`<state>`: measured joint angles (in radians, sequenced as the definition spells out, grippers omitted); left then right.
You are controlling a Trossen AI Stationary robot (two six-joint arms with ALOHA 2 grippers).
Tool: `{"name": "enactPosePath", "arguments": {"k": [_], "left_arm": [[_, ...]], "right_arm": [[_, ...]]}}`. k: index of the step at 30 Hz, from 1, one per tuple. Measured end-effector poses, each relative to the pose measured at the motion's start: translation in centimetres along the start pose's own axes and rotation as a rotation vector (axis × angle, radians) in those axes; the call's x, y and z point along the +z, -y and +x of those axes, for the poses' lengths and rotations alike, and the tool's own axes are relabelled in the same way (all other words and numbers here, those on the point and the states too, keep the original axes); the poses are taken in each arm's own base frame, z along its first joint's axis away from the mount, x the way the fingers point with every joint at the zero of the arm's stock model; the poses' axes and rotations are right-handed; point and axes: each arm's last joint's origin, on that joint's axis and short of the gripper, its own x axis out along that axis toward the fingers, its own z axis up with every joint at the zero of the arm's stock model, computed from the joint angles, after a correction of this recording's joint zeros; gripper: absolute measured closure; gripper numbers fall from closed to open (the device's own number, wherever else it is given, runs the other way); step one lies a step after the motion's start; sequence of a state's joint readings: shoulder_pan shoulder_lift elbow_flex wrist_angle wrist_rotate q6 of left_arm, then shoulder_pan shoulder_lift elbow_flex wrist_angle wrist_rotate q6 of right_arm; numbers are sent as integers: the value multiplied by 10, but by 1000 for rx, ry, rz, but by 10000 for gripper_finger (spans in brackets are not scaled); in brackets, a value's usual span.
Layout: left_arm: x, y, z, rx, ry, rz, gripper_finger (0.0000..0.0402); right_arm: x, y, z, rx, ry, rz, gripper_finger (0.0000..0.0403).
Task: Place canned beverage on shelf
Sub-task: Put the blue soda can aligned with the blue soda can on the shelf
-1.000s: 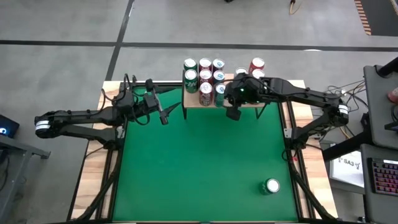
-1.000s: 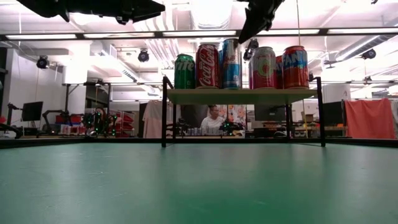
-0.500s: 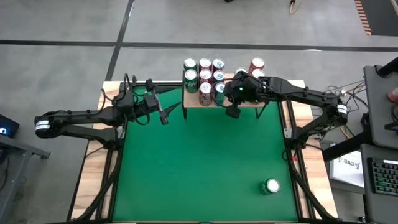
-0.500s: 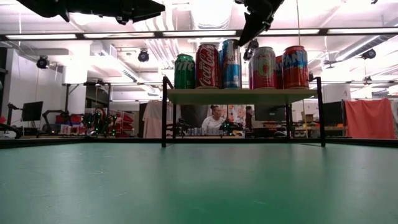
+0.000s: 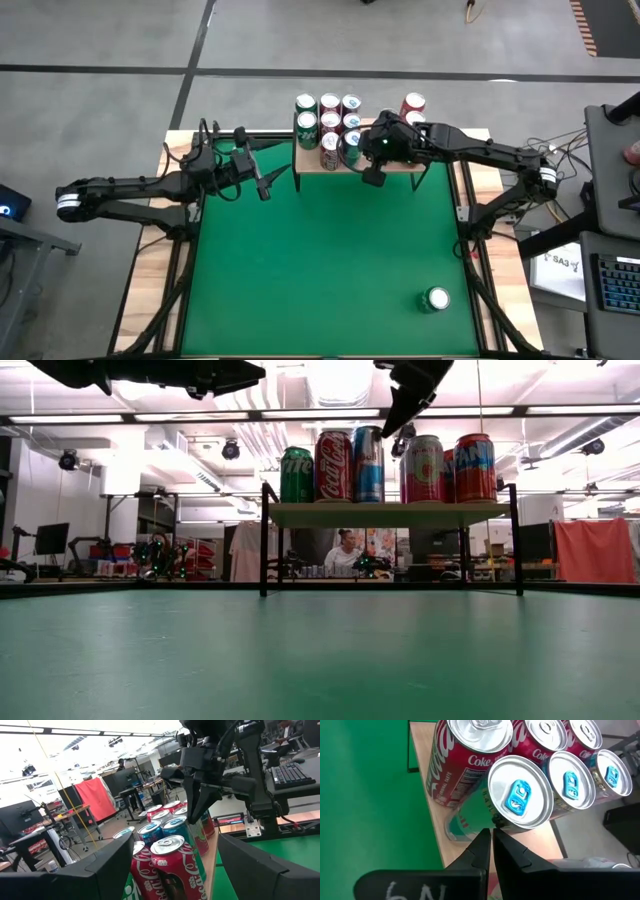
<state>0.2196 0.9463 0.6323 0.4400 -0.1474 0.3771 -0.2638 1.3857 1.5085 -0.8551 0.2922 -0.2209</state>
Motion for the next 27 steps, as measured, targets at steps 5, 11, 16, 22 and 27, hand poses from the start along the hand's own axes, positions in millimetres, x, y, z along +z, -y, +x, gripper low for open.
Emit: {"name": "enactPosePath", "arguments": {"k": [5,11,16,22,27], "left_arm": [[0,0,0,0,0,0,128],[0,0,0,-1,-3,1,128],[-1,0,0,-2,-4,1,128],[-1,0,0,-2,-4,4,128],[-1,0,0,-3,-8,5,128]], "right_arm": [[0,1,-3,-1,2,-8,390],[8,7,-17,-9,58,17,390],[21,11,-22,-25,163,126,391],[28,8,-9,-24,194,210,391],[31,7,-2,-23,198,230,391]]}}
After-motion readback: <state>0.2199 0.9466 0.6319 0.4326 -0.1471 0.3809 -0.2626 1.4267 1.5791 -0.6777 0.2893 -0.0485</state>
